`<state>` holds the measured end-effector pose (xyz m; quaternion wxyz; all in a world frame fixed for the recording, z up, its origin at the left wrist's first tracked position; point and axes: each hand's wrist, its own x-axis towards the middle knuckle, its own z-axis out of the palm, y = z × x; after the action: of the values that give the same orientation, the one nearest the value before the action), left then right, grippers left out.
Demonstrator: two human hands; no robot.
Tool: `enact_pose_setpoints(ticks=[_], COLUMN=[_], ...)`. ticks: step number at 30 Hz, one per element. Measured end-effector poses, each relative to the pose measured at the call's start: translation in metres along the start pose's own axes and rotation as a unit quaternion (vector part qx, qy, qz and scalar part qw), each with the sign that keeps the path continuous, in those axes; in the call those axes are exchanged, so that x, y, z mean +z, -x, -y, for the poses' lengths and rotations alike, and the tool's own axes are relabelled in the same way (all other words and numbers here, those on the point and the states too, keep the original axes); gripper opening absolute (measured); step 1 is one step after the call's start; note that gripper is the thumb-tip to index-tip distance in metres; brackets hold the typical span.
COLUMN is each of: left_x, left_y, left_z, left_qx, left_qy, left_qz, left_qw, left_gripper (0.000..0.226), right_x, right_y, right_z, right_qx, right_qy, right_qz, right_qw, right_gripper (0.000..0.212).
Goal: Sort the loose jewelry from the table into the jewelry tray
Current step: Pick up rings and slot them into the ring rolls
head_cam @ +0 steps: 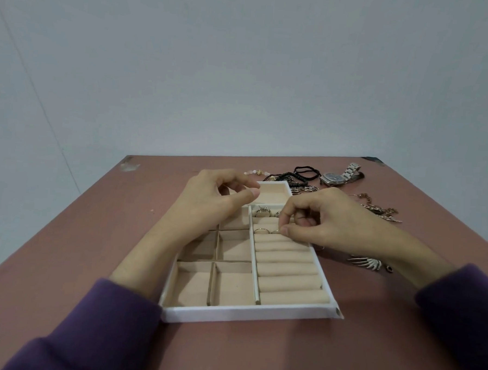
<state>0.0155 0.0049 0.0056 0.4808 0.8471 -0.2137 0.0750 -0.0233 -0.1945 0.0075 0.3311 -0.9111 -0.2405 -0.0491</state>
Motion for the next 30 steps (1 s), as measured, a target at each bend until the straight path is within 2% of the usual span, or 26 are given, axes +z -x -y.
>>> enact_pose_setpoints(ticks=[11, 15, 23, 26, 30], left_x=[-0.001, 0.0, 0.004, 0.009, 0.018], left_y=[0.001, 0.001, 0.003, 0.004, 0.003], left_z=[-0.002, -0.002, -0.008, -0.019, -0.038], left_qx=[-0.003, -0.001, 0.005, 0.017, 0.037], left_qy=[-0.003, -0.006, -0.021, -0.032, -0.053], left_qz=[-0.001, -0.002, 0.002, 0.024, 0.041], left_qw=[1.0, 1.0, 1.0, 0.999, 0.997], left_gripper=[0.01, 0.009, 0.008, 0.008, 0.01], right_x=[0.001, 0.0, -0.022, -0.035, -0.037], right_y=[-0.001, -0.001, 0.0, 0.009, 0.016], right_z=[-0.002, -0.002, -0.013, -0.015, -0.02], right_qx=[-0.01, -0.001, 0.057, 0.077, 0.053], right_qy=[0.019, -0.015, -0.031, -0.043, 0.035], right_qz=[-0.012, -0.009, -0.098, -0.048, 0.043], right_qw=[1.0, 1.0, 0.993, 0.995, 0.997], right_gripper=[0.006, 0.006, 0.008, 0.004, 0.016])
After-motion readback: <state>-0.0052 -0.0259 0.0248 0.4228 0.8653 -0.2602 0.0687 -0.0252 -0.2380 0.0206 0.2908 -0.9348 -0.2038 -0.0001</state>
